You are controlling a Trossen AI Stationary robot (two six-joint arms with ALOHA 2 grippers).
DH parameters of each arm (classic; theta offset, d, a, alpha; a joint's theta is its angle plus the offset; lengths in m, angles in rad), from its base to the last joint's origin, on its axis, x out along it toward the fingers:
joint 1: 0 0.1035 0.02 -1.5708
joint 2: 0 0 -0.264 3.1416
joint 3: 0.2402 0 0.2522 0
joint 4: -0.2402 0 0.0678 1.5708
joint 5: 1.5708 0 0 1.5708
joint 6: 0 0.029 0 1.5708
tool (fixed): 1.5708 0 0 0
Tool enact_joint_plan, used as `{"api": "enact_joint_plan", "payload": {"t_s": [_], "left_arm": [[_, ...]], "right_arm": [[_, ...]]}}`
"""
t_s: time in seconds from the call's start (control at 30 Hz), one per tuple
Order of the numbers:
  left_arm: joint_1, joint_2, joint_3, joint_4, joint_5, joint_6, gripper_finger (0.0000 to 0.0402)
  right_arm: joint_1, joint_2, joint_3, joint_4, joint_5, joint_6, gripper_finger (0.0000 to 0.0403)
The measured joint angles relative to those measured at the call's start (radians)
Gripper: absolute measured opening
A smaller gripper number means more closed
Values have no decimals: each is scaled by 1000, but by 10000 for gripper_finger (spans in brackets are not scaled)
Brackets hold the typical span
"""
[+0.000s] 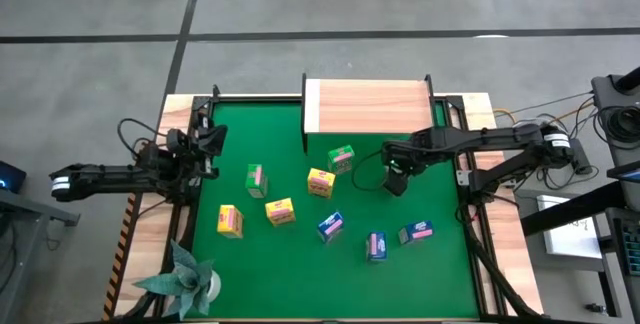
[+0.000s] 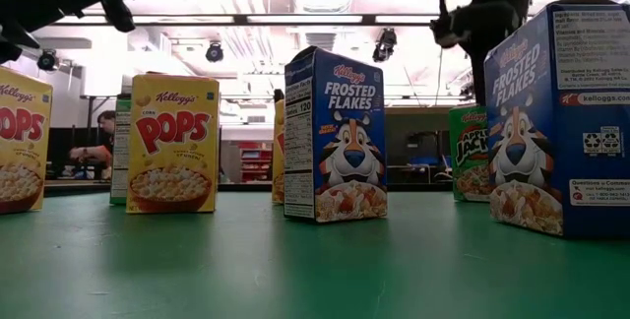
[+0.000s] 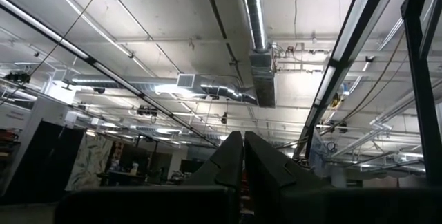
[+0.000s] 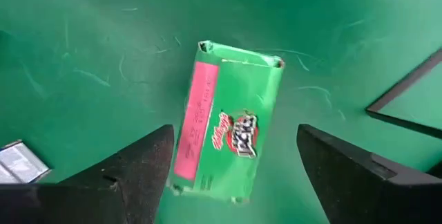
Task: Stack cereal on shelf
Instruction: Put the right green cereal box on the shelf
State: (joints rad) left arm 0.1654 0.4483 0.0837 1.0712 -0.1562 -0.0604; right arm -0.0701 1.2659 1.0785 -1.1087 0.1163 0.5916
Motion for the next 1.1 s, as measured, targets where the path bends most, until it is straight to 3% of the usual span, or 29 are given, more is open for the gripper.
{"api": "enact_joint_plan", "payload": {"t_s": [0.2, 0.77, 0.93, 1.1], "left_arm": [[0, 4, 0, -18, 0, -2, 0], [0, 4, 0, -42, 0, -9, 0], [0, 4, 0, -41, 0, -9, 0], [0, 4, 0, -41, 0, -12, 0]], "right_arm": [[0, 0, -56, 84, 0, -28, 280], [0, 0, -42, 92, -4, -56, 164], [-1, -1, 21, 74, -40, -84, 154], [-8, -2, 181, -91, -38, -107, 153]]}}
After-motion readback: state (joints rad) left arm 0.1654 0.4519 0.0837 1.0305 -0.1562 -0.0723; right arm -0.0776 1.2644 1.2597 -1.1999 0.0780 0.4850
